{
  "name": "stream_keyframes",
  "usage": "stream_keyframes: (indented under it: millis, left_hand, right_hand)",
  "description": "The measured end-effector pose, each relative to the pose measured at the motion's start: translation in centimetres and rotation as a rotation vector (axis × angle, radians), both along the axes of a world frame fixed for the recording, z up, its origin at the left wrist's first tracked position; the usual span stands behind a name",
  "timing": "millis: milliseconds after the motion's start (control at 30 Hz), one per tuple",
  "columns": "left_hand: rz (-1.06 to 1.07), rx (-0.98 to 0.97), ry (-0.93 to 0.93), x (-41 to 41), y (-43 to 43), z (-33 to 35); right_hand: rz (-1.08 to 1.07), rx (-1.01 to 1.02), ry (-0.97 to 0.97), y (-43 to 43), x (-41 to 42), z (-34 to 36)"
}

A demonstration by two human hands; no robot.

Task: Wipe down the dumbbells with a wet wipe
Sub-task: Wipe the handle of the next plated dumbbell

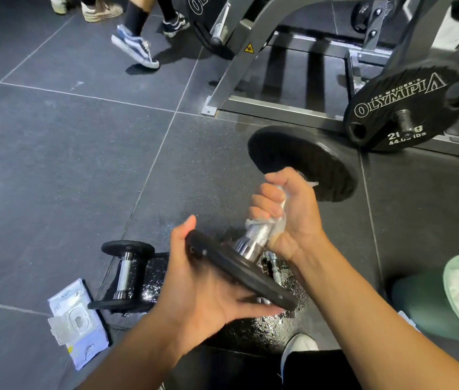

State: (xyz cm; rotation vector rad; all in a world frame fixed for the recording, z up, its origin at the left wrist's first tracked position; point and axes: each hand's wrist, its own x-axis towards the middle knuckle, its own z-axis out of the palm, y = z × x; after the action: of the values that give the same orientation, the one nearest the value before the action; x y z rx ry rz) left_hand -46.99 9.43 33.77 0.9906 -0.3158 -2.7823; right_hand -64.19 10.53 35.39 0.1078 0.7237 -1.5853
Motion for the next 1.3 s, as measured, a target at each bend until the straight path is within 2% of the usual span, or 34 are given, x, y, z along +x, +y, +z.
stream_keyframes:
  millis: [100, 167, 200, 267, 300, 400, 433, 467, 533, 567, 600, 633, 733, 800, 867, 933, 1000, 1033, 1067, 1167, 1200, 1233, 1300]
  left_hand:
    - [-0.164, 0.141, 0.157, 0.5, 0.1, -0.3]
    - [-0.124, 0.098, 0.181, 0.3, 0.2, -0.4]
    - [-0.050, 0.009, 0.151, 0.1, 0.4, -0.7]
    - [0.101, -0.310, 0.010, -0.2, 0.7, -0.6]
    - [0.135, -0.543, -0.105, -0.2, 1.0, -0.5]
    - [0.051, -1.429, -0.444, -0.1, 1.9, -0.9]
    - [0.042, -1.688, -0.496, -0.1, 2.0, -1.8]
    - [0.043, -1.891, -0.516, 0.0, 2.1, -2.2]
    - [0.058, -2.071, -0.511, 0.0, 1.7, -2.5]
    - [0.046, -2.052, -0.492, 0.0, 1.4, -2.3]
    - [0.056, -1.945, -0.484, 0.0, 1.0, -1.8]
    - [0.078, -1.750, -0.467, 0.1, 0.7, -1.2]
    - [0.252, -0.878, -0.239, -0.2, 0.0, 0.8]
    - [0.297, -0.549, -0.170, -0.1, -0.8, 1.3]
    - [0.295, -0.419, -0.098, 0.1, -1.4, 1.8]
    - [0.285, -0.391, -0.071, 0.5, -1.7, 1.9]
    - [0.295, -0.431, -0.075, 0.9, -1.1, 1.3]
    - [0.325, -0.502, -0.095, 0.8, -0.9, 1.1]
    - [0.340, -0.655, -0.133, 1.0, -0.3, 0.7]
    - [0.291, -1.351, -0.397, 0.6, -0.1, -0.6]
    - [0.338, -1.502, -0.474, 0.4, -0.4, -0.6]
    - [0.359, -1.657, -0.508, 0.3, -0.8, -0.6]
    - [0.308, -2.224, -0.518, 0.2, -0.7, -2.1]
  right_hand:
    - [0.013, -0.147, -0.109, 0.3, -0.7, 0.0]
    - [-0.013, -0.132, -0.097, 0.1, -0.8, 0.1]
    - [-0.038, -0.089, -0.052, 0.0, -0.8, 0.1]
    - [-0.114, 0.012, 0.071, -0.4, -0.7, 0.2]
    - [-0.162, 0.057, 0.128, -0.6, -0.6, 0.1]
    - [-0.285, 0.159, 0.205, -1.1, -0.4, -0.4]
    - [-0.312, 0.181, 0.188, -1.1, -0.3, -0.6]
    - [-0.332, 0.193, 0.157, -1.1, -0.3, -0.8]
    - [-0.332, 0.182, 0.087, -0.8, -0.2, -1.1]
    - [-0.306, 0.162, 0.058, -0.6, -0.1, -1.2]
    - [-0.269, 0.131, 0.036, -0.5, 0.0, -1.2]
    - [-0.227, 0.094, 0.018, -0.4, 0.2, -1.2]
    - [-0.079, -0.004, 0.034, -0.1, 1.3, -0.8]
    - [0.032, -0.072, 0.059, 0.3, 2.6, -0.5]
    - [0.105, -0.151, 0.040, 0.5, 3.8, -0.3]
    - [0.142, -0.183, 0.021, 0.4, 4.5, 0.0]
    - [0.156, -0.125, 0.070, 0.1, 4.5, -0.1]
    - [0.161, -0.078, 0.110, 0.0, 4.4, -0.2]
    - [0.160, -0.032, 0.141, -0.2, 4.2, -0.6]
    - [0.142, 0.079, 0.135, -0.8, 4.2, -2.0]
    - [0.126, 0.108, 0.100, -1.0, 4.3, -2.6]
    - [0.115, 0.127, 0.061, -1.2, 4.5, -3.0]
    - [0.126, 0.141, -0.030, -1.1, 4.7, -3.4]
